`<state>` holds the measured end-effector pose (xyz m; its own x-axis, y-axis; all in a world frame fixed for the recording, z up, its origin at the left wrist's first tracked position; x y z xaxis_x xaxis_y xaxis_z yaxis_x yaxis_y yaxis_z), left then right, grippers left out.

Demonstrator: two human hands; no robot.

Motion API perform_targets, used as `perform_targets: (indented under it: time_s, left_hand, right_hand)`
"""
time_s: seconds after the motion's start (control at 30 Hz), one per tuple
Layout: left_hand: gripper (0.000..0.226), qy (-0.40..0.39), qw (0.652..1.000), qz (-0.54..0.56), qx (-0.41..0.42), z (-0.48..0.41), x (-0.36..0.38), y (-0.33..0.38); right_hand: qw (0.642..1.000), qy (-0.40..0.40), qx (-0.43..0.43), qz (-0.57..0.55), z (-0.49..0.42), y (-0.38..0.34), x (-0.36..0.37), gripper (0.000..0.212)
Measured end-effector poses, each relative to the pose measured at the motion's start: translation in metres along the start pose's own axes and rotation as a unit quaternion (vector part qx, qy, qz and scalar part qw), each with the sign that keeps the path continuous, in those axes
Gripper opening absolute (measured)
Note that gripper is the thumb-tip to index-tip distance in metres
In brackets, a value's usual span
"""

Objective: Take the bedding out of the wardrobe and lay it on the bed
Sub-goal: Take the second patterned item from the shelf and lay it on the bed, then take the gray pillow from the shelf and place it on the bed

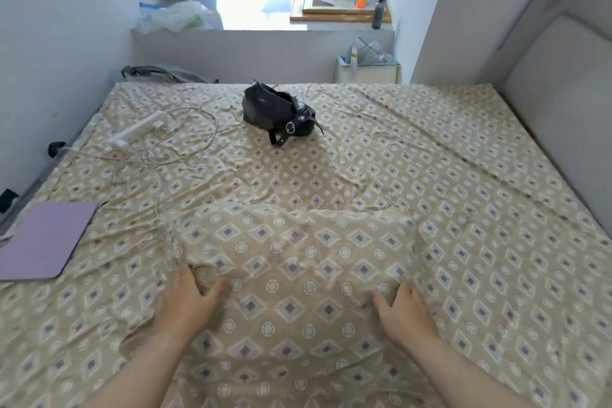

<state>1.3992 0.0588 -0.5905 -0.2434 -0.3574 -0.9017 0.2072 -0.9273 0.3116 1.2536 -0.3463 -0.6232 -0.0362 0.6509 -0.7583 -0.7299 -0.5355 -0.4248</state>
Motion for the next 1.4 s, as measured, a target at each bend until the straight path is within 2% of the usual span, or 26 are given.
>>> perform_targets:
  time_s: [0.1, 0.23, 0.53, 0.73, 0.87, 1.03, 1.2, 1.4]
  left_hand:
    - [0.101, 0.036, 0.998, -0.019, 0.052, 0.018, -0.042, 0.024]
    - [0.095, 0.067, 0.991, -0.026, 0.116, 0.045, -0.103, 0.065]
    - [0.082, 0.056, 0.961, 0.128, 0.239, 0.127, -0.206, 0.144]
    - [0.079, 0.072, 0.939, 0.154, 0.300, 0.175, -0.257, 0.184]
    - [0.076, 0.047, 0.924, 0.163, 0.342, 0.215, -0.261, 0.218]
    - [0.068, 0.000, 0.890, 0.235, 0.391, 0.278, -0.260, 0.274]
    - [0.073, -0.067, 0.835, 0.257, 0.481, 0.377, -0.243, 0.342]
    - [0.081, -0.135, 0.761, 0.250, 0.583, 0.519, -0.217, 0.382]
  right_hand:
    - [0.998, 0.016, -0.056, 0.016, 0.027, -0.031, -0.031, 0.080]
    - [0.992, 0.044, -0.119, 0.003, 0.068, -0.080, -0.081, 0.077]
    - [0.966, 0.118, -0.218, -0.081, 0.175, -0.162, -0.183, 0.070]
    - [0.950, 0.174, -0.235, -0.111, 0.244, -0.168, -0.242, 0.069]
    - [0.945, 0.215, -0.211, -0.130, 0.287, -0.135, -0.277, 0.067]
    - [0.929, 0.278, -0.155, -0.188, 0.341, -0.059, -0.328, 0.064]
    - [0.898, 0.375, -0.085, -0.212, 0.421, 0.045, -0.371, 0.063]
    - [0.859, 0.451, 0.007, -0.243, 0.538, 0.160, -0.376, 0.061]
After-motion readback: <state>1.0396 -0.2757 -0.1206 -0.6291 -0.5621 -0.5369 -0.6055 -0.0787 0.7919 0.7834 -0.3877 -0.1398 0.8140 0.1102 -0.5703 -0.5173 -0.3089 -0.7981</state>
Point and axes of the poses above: each hand's wrist, its own z-axis away from the middle knuckle, its own x-axis out of the palm, y = z × x, the point moved 9 cm from there along -z, towards the middle knuckle, and after that the axes turned 4 degrees about -z, right-handed, at the moved point
